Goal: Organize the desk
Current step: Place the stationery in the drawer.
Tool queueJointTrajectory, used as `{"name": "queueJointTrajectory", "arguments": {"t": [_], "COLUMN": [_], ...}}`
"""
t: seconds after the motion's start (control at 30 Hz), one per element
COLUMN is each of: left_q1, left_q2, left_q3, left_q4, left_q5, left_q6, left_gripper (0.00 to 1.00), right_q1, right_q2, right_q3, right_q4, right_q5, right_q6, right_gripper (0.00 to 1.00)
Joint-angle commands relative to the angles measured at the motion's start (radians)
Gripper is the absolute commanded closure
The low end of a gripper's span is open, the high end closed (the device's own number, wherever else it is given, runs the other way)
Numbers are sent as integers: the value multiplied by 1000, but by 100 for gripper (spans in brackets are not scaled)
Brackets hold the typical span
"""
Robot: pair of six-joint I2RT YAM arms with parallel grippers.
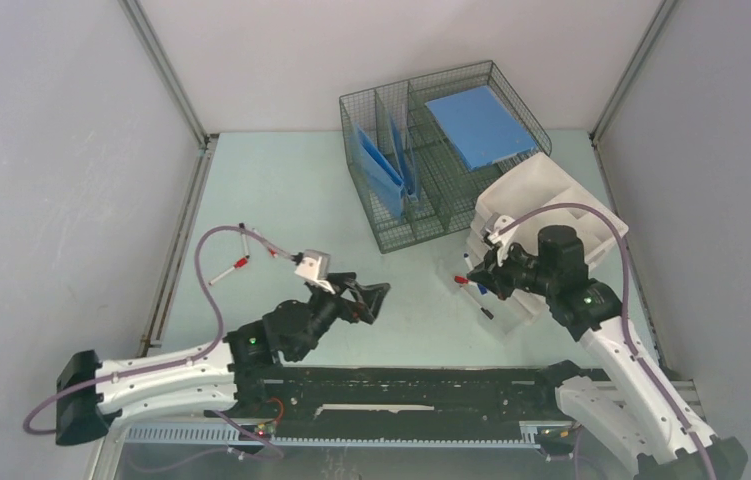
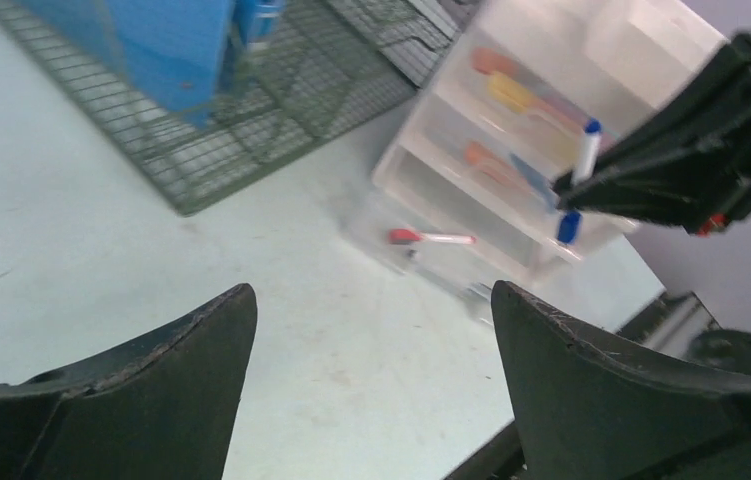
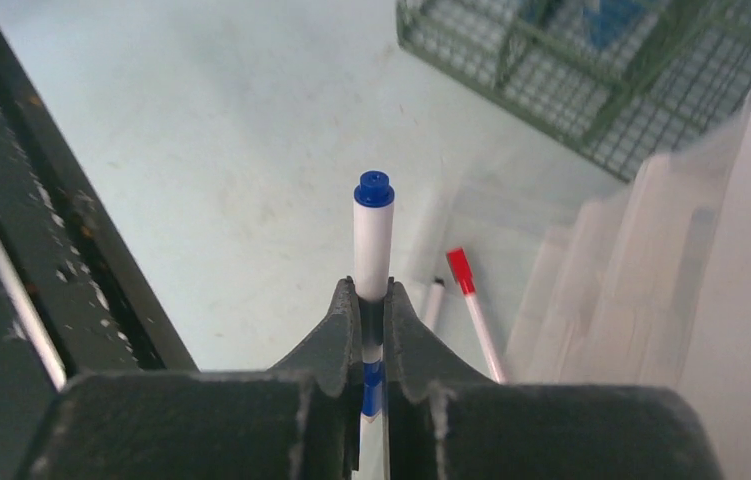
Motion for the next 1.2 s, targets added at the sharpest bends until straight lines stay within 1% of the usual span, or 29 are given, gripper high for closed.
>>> {"name": "queueJointTrajectory", "arguments": {"t": [0.0, 0.13, 0.23, 0.33, 0.47, 0.5, 0.57, 0.63, 0.77, 0.83, 0.87, 0.97, 1.1, 1.17], "left_q1": [96, 196, 268, 319, 348, 353, 370, 395, 506, 567, 599, 702, 881, 954], "left_q2": [-145, -254, -302, -314, -295, -291, -280, -270, -247, -229, -221, -183, -89, -14], "left_q3": [-81, -126, -141, -144, -142, -138, -132, -125, -118, -117, -118, -113, -70, -23], "left_q4": [-59, -120, -162, -183, -185, -187, -193, -201, -199, -199, -200, -220, -294, -345], "left_q5": [-29, -6, 31, 65, 83, 88, 100, 126, 234, 281, 305, 362, 416, 412], "left_q6": [-79, -123, -141, -154, -158, -159, -162, -170, -198, -216, -226, -270, -312, -315], "left_gripper": [7, 7, 7, 7, 7, 7, 7, 7, 7, 7, 7, 11, 16, 17], "right_q1": [22, 44, 58, 73, 87, 88, 90, 91, 92, 91, 91, 92, 88, 87], "right_q2": [28, 59, 88, 121, 160, 167, 172, 171, 149, 124, 112, 74, 41, 36], "right_q3": [-22, -37, -43, -45, -54, -53, -53, -53, -52, -47, -40, -23, -21, -18], "right_q4": [-26, -8, -2, 11, 48, 51, 49, 48, 37, 3, -24, -98, -113, -118], "right_q5": [141, 218, 266, 335, 438, 446, 451, 443, 401, 331, 264, 144, 144, 146], "right_q6": [-102, -115, -115, -105, -87, -83, -82, -77, -80, -113, -133, -198, -213, -217], "right_gripper": [93, 92, 87, 86, 82, 79, 66, 57, 48, 43, 42, 39, 37, 37]}}
